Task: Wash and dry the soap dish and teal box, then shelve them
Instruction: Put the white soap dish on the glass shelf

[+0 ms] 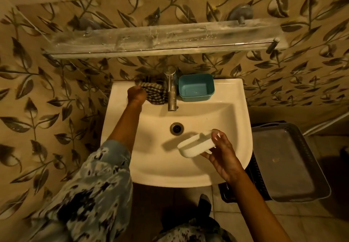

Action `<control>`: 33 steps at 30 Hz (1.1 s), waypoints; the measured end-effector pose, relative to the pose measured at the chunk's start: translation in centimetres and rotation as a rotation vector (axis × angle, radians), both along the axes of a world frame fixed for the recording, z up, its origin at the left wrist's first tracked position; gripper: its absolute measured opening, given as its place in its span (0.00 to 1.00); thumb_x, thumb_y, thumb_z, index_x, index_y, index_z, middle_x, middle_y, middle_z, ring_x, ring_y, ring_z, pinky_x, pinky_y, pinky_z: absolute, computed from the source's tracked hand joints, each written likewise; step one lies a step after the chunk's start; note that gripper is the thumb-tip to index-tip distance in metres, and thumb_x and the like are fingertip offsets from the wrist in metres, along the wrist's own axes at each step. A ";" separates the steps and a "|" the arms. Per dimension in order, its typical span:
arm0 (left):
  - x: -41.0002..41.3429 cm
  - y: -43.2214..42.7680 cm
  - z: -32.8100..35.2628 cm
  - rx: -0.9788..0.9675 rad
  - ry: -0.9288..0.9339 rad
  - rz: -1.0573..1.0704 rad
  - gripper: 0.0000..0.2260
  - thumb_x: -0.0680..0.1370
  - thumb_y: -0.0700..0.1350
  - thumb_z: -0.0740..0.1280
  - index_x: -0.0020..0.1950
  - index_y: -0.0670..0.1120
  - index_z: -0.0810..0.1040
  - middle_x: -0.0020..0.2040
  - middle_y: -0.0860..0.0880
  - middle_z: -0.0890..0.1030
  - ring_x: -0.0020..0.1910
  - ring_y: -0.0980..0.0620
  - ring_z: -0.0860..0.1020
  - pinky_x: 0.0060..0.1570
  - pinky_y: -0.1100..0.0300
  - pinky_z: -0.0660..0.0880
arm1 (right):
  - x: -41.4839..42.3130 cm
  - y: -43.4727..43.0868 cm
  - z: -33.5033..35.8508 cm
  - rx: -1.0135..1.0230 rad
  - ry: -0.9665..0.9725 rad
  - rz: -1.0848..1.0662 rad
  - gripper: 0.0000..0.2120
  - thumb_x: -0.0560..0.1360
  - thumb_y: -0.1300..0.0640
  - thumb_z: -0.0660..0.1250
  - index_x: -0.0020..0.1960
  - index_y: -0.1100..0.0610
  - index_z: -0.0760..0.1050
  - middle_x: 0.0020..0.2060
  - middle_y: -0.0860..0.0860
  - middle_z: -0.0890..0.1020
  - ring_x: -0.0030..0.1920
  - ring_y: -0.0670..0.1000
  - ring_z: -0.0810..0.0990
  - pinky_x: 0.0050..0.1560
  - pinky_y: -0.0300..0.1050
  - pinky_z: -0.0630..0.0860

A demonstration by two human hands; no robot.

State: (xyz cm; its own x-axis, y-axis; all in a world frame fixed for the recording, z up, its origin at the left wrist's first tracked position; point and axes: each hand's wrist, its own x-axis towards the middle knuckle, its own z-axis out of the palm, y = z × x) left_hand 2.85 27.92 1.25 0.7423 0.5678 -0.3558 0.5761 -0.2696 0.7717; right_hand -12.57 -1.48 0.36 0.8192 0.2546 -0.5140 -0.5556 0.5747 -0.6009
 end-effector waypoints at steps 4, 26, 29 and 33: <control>-3.8 -1.8 0.9 0.061 -0.101 -0.047 0.15 0.77 0.38 0.63 0.63 0.39 0.75 0.63 0.40 0.77 0.62 0.42 0.74 0.64 0.54 0.71 | 0.9 1.0 0.7 0.039 -0.017 -0.026 0.18 0.68 0.56 0.68 0.56 0.54 0.69 0.50 0.54 0.75 0.52 0.53 0.78 0.42 0.49 0.82; -9.6 1.5 19.2 0.167 -0.787 -0.364 0.16 0.69 0.44 0.75 0.56 0.47 0.80 0.59 0.47 0.79 0.58 0.53 0.78 0.52 0.65 0.77 | 10.3 11.2 20.8 -0.846 -0.990 0.018 0.32 0.64 0.52 0.78 0.65 0.58 0.72 0.61 0.51 0.78 0.59 0.48 0.77 0.51 0.34 0.78; -6.8 2.2 21.2 0.320 -0.749 -0.345 0.08 0.68 0.43 0.76 0.46 0.45 0.83 0.53 0.51 0.80 0.54 0.53 0.78 0.49 0.58 0.79 | 13.7 12.2 22.3 -1.004 -1.050 0.050 0.34 0.63 0.52 0.79 0.65 0.62 0.73 0.62 0.57 0.78 0.59 0.52 0.78 0.54 0.37 0.76; -4.3 2.1 21.9 0.362 -0.678 -0.339 0.06 0.69 0.43 0.75 0.43 0.43 0.83 0.48 0.47 0.82 0.52 0.51 0.79 0.48 0.56 0.79 | 16.7 12.9 22.5 -1.041 -1.015 0.082 0.32 0.63 0.52 0.79 0.63 0.63 0.74 0.63 0.59 0.77 0.60 0.55 0.77 0.52 0.39 0.76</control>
